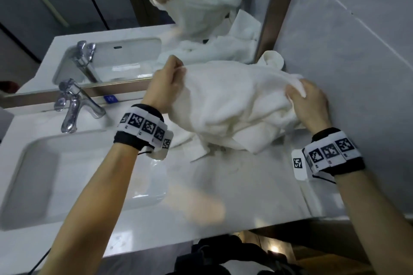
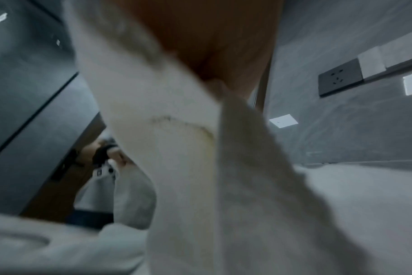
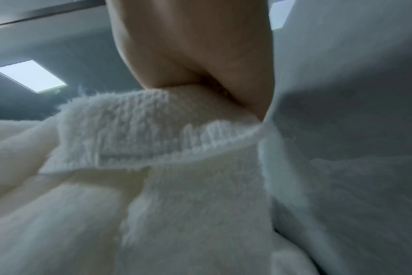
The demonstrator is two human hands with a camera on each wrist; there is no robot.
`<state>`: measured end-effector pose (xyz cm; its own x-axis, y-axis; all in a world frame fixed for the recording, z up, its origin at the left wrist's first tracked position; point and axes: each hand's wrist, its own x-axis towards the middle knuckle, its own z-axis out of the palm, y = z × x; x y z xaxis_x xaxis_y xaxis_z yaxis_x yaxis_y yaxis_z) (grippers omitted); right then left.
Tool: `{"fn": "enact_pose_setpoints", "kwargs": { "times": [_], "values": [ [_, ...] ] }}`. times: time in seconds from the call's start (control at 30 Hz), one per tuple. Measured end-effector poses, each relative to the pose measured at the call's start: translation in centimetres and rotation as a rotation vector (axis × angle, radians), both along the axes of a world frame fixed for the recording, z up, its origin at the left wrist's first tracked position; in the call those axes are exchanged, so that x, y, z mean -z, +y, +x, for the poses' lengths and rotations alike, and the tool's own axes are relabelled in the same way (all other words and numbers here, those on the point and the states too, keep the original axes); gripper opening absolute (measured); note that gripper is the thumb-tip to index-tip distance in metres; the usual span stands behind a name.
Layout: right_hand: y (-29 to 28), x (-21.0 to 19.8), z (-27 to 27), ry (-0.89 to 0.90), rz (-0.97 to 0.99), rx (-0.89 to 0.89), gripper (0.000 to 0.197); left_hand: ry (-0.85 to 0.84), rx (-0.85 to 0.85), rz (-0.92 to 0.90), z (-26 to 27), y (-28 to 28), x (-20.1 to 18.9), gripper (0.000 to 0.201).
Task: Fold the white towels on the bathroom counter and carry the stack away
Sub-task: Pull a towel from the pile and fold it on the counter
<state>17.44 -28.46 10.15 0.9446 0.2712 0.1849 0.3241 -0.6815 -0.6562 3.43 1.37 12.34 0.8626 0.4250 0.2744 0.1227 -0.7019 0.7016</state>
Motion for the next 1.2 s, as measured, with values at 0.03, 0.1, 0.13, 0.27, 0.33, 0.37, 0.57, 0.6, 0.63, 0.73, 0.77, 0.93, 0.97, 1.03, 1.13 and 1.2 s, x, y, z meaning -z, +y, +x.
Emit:
{"fn": "enact_pose_setpoints", "kwargs": {
  "times": [0.03, 0.1, 0.13, 0.27, 0.33, 0.37, 0.57, 0.6, 0.63, 0.73, 0.77, 0.93, 0.97, 1.03, 1.13, 1.2],
  "values": [
    [0.3, -0.3, 0.0, 0.027, -0.031, -0.017, 0.024, 0.026, -0.018, 0.047, -0.2, 0.6, -0.6, 0.012],
    [0.7, -0.6, 0.0, 0.135, -0.092, -0.062, 0.028, 0.112, -0.074, 0.124, -0.6, 1.7, -0.6, 0.015],
    [0.8, -0.5, -0.1, 0.203, -0.129, -0.091, 0.030, 0.176, -0.092, 0.153, -0.9, 2.1, -0.1, 0.016],
    [1.3, 0.7, -0.7, 0.262, -0.196, -0.281, 0.037, 0.370, -0.074, 0.225, -2.3, 3.0, 3.6, 0.023],
    [1.3, 0.6, -1.2, 0.178, -0.106, -0.383, 0.030, 0.392, -0.107, 0.124, -3.3, 3.4, 5.1, 0.023],
    [1.3, 0.5, -1.4, 0.185, -0.063, -0.441, 0.028, 0.404, -0.122, 0.070, -3.8, 3.5, 5.8, 0.023],
    [2.0, 1.0, -1.7, 0.387, -0.101, -0.649, 0.043, 0.752, 0.081, -0.082, -6.1, 2.2, 9.9, 0.025],
    [2.3, 1.3, -1.6, 0.373, -0.170, -0.654, 0.047, 0.816, 0.132, -0.071, -6.5, 1.7, 10.7, 0.026],
    [2.6, 1.8, -1.4, 0.355, -0.231, -0.660, 0.050, 0.841, 0.154, -0.067, -6.8, 1.3, 11.6, 0.027],
    [3.5, 3.0, -0.9, 0.366, -0.332, -0.695, 0.045, 0.667, 0.092, -0.070, -7.5, 0.4, 13.5, 0.023],
    [3.9, 3.3, -0.8, 0.384, -0.337, -0.722, 0.043, 0.579, 0.037, -0.065, -7.5, 0.4, 13.9, 0.020],
    [6.6, 4.2, -0.7, 0.328, -0.494, -0.812, 0.021, 0.386, -0.120, -0.232, -6.7, 1.6, 14.3, 0.015],
    [7.2, 4.3, -0.7, 0.304, -0.510, -0.818, 0.017, 0.359, -0.159, -0.315, -6.5, 1.8, 14.3, 0.012],
    [8.3, 4.4, -0.8, 0.275, -0.495, -0.798, 0.012, 0.292, -0.241, -0.478, -5.8, 2.4, 14.4, 0.014],
    [9.5, 4.5, -0.5, 0.202, -0.480, -0.685, 0.019, 0.288, -0.248, -0.589, -4.8, 3.6, 14.2, 0.021],
    [9.9, 4.6, 0.0, 0.158, -0.527, -0.598, 0.027, 0.335, -0.216, -0.600, -4.4, 4.4, 13.9, 0.020]
  ]
}}
